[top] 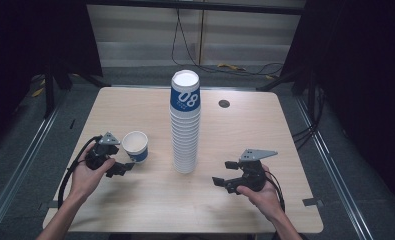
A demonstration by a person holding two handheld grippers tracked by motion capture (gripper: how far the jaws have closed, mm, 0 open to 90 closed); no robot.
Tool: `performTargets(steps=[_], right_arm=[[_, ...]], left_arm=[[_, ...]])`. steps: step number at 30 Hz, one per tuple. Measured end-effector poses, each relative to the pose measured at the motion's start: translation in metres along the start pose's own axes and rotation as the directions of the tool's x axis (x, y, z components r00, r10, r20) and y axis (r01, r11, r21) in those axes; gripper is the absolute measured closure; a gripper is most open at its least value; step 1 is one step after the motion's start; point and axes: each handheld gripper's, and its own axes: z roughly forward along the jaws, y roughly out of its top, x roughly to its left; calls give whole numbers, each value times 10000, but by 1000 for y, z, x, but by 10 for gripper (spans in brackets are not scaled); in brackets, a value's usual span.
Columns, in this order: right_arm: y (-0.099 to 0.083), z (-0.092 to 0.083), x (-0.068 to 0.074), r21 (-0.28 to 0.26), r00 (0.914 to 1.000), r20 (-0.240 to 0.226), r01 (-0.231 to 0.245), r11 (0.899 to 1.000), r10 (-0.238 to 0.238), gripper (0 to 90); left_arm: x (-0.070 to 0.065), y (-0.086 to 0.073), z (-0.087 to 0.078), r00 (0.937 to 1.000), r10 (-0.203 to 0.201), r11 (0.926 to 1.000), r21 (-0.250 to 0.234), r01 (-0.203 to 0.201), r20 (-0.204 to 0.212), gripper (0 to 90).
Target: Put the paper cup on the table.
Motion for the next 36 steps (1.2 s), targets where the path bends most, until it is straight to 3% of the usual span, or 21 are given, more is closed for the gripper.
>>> performTargets(steps=[3,8,15,18,19,22,26,29,31,33,35,36], right_arm=[[0,0,1,-16,10000,9,23,10000,-23,195],[0,-2,1,-176,9999,131,-31,9998,33,195],[-2,-5,4,-393,9994,323,-130,9991,142,204],[-3,-5,8,-346,9990,451,72,9994,-56,204],[-3,-5,10,-373,9983,562,140,9992,-119,204],[-3,-6,13,-420,9962,823,303,9987,-268,206],[-4,-9,13,-469,9968,800,128,9988,-90,197],[-6,-10,13,-416,9969,784,97,9991,-65,172],[-9,-9,13,-458,9971,758,115,9989,-80,172],[-12,-8,14,-475,9972,741,111,9988,-76,171],[-13,-7,16,-442,9962,843,262,9987,-224,172],[-13,-7,15,-517,9961,858,236,9984,-191,171]], left_arm=[[-6,-7,-5,9984,-312,9983,-481,335,465,168],[-19,-14,-6,9967,-299,9946,-968,371,754,167],[-41,-19,-6,9945,147,9893,-1460,7,1041,167],[-46,-21,-1,9929,252,9911,-1329,-97,1160,166],[-48,-22,1,9916,75,9893,-1455,115,1295,167],[-59,-23,2,9894,57,9847,-1732,198,1453,168],[-70,-25,5,9855,-179,9761,-2104,538,1689,169],[-79,-26,8,9844,107,9718,-2337,312,1758,165],[-82,-26,10,9809,97,9696,-2419,382,1940,162],[-85,-28,10,9824,-33,9585,-2793,563,1867,162],[-88,-28,9,9801,10,9543,-2929,583,1984,162],[-89,-28,9,9797,22,9486,-3103,615,2007,162]])
